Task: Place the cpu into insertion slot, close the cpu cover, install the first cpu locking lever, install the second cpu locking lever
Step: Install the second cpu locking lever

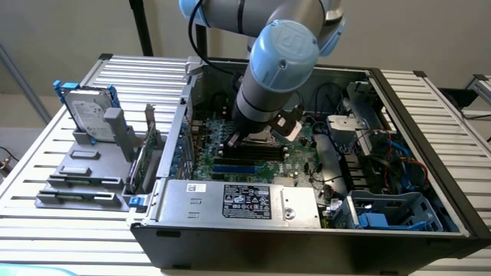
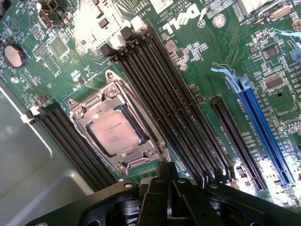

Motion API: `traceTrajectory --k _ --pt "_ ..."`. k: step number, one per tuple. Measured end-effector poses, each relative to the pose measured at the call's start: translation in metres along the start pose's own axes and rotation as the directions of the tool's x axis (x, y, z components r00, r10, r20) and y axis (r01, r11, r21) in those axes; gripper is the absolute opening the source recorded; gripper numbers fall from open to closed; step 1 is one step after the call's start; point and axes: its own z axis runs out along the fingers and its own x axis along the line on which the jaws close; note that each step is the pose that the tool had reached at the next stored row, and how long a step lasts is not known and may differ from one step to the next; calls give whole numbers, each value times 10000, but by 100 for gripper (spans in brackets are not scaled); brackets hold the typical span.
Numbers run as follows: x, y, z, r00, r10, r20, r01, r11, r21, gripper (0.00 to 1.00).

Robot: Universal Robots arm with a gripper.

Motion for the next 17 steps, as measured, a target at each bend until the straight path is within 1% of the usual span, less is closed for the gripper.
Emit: traceTrajectory --k 6,9,14,17 --pt "-7 10 34 10000 -46 -49 46 9999 -94 11" --pt "-13 12 48 10000 -57 -54 56 9999 -126 11" --pt "-27 5 67 10000 -56 -30 55 9999 -146 11" --pt "-32 2 75 10000 -55 -26 55 9999 -148 11"
